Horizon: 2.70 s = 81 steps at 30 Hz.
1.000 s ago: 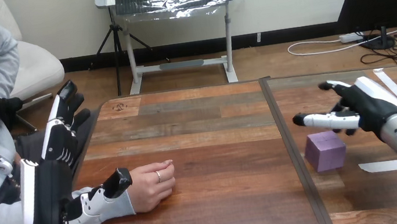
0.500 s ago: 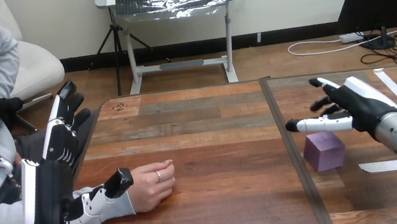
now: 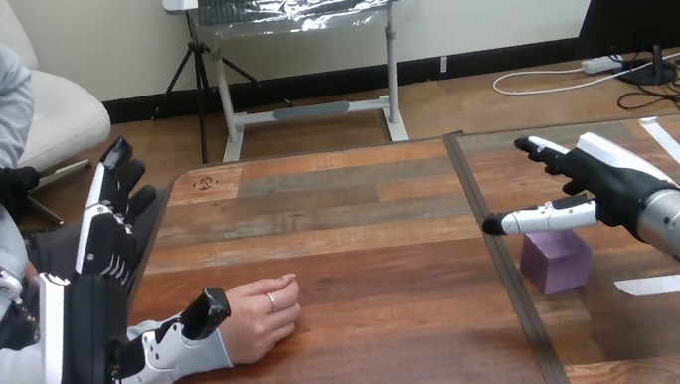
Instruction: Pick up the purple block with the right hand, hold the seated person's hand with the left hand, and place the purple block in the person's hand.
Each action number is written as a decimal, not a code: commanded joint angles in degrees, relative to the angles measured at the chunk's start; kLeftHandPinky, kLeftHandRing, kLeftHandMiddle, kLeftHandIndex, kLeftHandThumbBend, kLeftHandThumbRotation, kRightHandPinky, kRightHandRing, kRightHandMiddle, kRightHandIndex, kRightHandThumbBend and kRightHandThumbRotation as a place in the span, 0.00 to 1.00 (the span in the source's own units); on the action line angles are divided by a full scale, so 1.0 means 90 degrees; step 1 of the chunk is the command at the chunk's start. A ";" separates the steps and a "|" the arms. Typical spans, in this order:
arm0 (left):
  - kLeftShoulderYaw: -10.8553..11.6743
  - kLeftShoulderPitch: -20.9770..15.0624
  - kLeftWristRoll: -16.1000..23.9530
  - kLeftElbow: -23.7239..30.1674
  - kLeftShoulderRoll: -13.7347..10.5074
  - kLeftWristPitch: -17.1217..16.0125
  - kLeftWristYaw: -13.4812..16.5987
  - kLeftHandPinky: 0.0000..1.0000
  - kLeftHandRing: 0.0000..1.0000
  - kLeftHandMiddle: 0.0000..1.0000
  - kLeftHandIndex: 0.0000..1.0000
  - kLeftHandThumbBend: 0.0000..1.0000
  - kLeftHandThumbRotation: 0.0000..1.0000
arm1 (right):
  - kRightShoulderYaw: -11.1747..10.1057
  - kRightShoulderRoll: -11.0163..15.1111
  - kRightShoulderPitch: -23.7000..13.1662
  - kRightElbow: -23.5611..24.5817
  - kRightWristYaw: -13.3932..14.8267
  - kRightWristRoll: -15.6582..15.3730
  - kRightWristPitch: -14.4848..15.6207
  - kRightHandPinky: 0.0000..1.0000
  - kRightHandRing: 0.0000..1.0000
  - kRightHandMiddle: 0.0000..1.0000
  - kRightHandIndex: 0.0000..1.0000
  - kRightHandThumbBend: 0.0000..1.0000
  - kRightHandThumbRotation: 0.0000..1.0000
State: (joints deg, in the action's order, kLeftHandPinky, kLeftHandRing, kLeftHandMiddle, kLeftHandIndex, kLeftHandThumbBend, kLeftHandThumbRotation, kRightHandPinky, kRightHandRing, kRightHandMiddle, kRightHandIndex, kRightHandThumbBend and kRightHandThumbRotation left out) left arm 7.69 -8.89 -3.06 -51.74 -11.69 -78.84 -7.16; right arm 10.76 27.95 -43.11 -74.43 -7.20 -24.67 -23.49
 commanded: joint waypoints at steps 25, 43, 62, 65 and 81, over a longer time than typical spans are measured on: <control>-0.0038 -0.0233 -0.0057 0.0324 0.0098 -0.0074 -0.0021 0.89 0.94 0.96 0.94 1.00 0.64 | 0.0407 0.0369 0.0146 0.0472 -0.0433 -0.0234 -0.0144 0.90 0.97 0.99 0.98 1.00 0.51; 0.0013 -0.0196 -0.0002 0.0411 0.0092 -0.0086 0.0014 0.89 0.94 0.96 0.94 1.00 0.65 | 0.0486 0.0589 0.0260 0.0636 -0.0843 -0.0254 -0.0293 0.91 0.98 0.99 0.98 1.00 0.53; 0.0023 -0.0196 -0.0007 0.0515 0.0090 -0.0031 0.0028 0.88 0.93 0.96 0.94 1.00 0.65 | 0.0608 0.0762 0.0236 0.0615 -0.0898 -0.0338 -0.0157 0.71 0.79 0.79 0.94 1.00 0.34; 0.0037 -0.0196 0.0008 0.0536 0.0103 -0.0027 0.0044 0.87 0.93 0.95 0.93 1.00 0.65 | 0.0577 0.0762 0.0248 0.0581 -0.0849 -0.0308 -0.0189 0.55 0.64 0.68 0.89 1.00 0.28; 0.0023 -0.0175 -0.0011 0.0647 0.0083 -0.0018 0.0031 0.87 0.93 0.95 0.93 1.00 0.65 | 0.0597 0.0684 0.0442 0.0394 0.0441 -0.0441 -0.0292 0.32 0.36 0.41 0.43 0.94 0.01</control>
State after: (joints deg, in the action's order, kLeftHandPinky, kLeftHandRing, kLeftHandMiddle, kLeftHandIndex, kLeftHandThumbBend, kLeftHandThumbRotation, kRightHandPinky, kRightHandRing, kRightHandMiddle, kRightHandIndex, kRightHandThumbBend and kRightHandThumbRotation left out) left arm 7.78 -8.84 -2.93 -49.31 -10.65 -78.83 -7.11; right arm 16.03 33.96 -37.46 -70.99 -6.08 -28.23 -25.53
